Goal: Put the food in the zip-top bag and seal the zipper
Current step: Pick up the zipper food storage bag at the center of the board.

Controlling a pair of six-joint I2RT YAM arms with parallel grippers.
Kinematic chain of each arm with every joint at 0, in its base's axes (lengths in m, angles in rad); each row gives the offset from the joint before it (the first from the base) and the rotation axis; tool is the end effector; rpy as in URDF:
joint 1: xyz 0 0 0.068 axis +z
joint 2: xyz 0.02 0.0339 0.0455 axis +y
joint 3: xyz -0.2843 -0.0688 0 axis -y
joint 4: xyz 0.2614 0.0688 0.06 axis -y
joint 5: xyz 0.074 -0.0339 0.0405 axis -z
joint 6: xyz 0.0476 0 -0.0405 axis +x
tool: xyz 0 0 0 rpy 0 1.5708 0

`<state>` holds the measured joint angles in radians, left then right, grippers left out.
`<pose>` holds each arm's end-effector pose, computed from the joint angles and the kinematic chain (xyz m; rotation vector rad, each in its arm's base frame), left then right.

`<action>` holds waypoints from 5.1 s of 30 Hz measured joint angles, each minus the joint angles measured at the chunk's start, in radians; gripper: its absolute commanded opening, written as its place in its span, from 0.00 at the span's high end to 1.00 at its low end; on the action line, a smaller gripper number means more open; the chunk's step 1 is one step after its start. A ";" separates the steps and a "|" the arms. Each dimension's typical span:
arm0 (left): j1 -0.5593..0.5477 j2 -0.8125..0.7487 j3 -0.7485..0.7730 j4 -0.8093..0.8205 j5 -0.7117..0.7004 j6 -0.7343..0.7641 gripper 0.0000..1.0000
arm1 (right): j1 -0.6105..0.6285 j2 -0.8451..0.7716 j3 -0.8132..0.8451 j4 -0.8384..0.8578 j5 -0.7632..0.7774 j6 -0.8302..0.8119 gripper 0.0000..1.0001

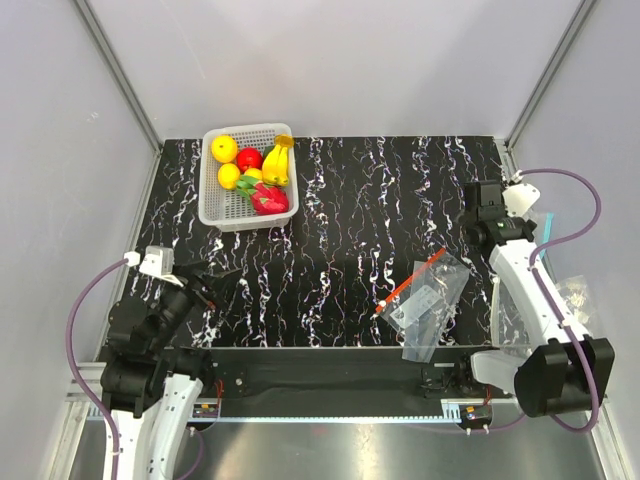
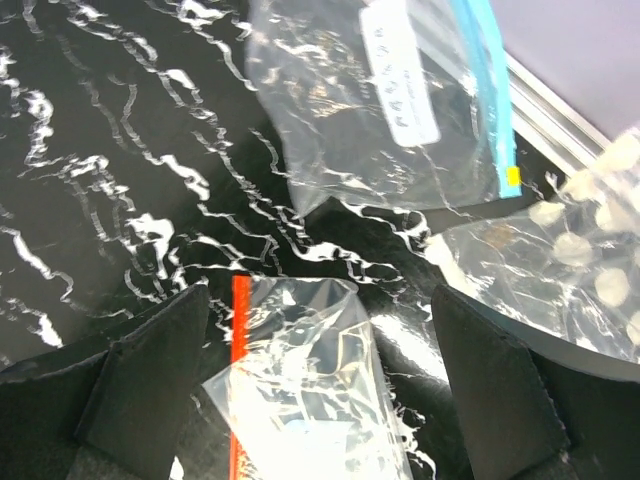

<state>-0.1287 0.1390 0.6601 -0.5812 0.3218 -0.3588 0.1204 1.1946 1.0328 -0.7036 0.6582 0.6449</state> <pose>0.0518 -0.0219 0.3279 0.0610 1.6647 -0.6336 0.2572 0.0018 0.3100 0.8487 2.0807 -0.3999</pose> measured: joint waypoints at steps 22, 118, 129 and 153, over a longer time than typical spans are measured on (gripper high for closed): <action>-0.001 0.007 0.000 0.000 0.007 0.000 0.01 | -0.023 -0.152 -0.283 0.113 -0.497 0.055 0.02; -0.727 1.305 0.041 0.497 -0.035 -0.240 0.33 | 0.270 -0.501 -0.436 0.325 -0.883 -0.107 1.00; -0.732 1.415 0.033 0.595 -0.020 -0.303 0.38 | 0.270 -0.531 -0.446 0.325 -0.884 -0.099 1.00; -0.755 1.425 -0.016 0.750 0.072 -0.380 1.00 | 0.270 -0.597 -0.450 0.277 -0.839 -0.099 0.96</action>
<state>-0.8837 1.5642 0.6441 0.1692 0.3935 -0.7383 0.3904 0.5980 0.5831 -0.4263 -0.1810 0.5461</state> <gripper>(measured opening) 0.005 0.010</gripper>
